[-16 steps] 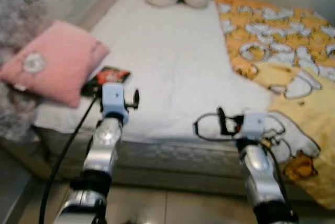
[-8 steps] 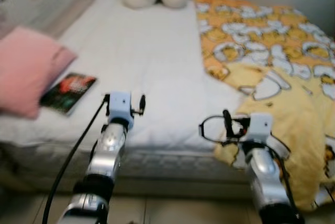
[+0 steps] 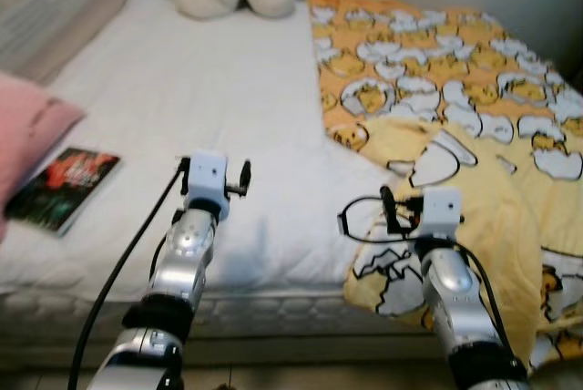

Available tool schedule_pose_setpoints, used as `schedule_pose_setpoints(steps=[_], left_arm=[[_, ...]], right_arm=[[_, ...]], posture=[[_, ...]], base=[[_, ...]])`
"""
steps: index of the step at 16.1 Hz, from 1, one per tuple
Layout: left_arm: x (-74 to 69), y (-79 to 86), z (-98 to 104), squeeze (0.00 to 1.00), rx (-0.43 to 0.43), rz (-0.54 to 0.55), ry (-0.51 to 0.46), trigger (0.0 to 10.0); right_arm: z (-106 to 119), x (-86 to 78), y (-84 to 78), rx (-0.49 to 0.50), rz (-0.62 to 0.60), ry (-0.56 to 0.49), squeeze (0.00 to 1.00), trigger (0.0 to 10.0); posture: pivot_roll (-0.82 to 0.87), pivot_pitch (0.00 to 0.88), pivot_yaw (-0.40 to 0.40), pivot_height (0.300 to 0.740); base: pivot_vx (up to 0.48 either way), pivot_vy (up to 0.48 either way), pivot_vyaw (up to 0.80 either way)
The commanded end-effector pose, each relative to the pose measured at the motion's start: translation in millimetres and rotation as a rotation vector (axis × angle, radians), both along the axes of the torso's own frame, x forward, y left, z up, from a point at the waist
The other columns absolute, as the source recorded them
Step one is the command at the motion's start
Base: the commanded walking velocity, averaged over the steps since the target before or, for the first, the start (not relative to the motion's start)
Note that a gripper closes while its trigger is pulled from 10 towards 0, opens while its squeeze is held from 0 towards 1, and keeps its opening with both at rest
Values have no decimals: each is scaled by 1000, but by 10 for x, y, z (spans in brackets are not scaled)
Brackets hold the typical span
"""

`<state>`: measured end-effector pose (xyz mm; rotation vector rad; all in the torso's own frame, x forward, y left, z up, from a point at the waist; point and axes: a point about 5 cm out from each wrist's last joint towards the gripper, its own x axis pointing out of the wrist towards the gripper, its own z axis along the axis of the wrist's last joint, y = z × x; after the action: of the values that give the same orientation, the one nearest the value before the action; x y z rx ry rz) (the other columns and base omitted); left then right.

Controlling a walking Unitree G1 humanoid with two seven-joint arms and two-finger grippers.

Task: Clean up the room

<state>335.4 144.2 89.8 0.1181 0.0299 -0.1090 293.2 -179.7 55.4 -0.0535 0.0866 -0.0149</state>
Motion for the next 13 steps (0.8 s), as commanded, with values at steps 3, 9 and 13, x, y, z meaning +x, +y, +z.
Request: schedule_pose_setpoints(steps=[3,9,13], left_arm=[[-5,-76,26,0,-28,-51,-16,10000],[-8,-132,16,0,-52,-81,-11,10000],[-42,-144,27,0,-45,-124,-31,10000]], right_arm=[[-74,-65,-70,-6,-22,31,0,10000],[-95,-48,-17,-2,19,39,0,10000],[-138,-33,-203,120,-100,77,0,10000]], posture=[[72,0,-36,740],[86,0,-56,740],[86,0,-47,740]], base=[[0,0,-642],[0,0,-664],[0,0,-664]])
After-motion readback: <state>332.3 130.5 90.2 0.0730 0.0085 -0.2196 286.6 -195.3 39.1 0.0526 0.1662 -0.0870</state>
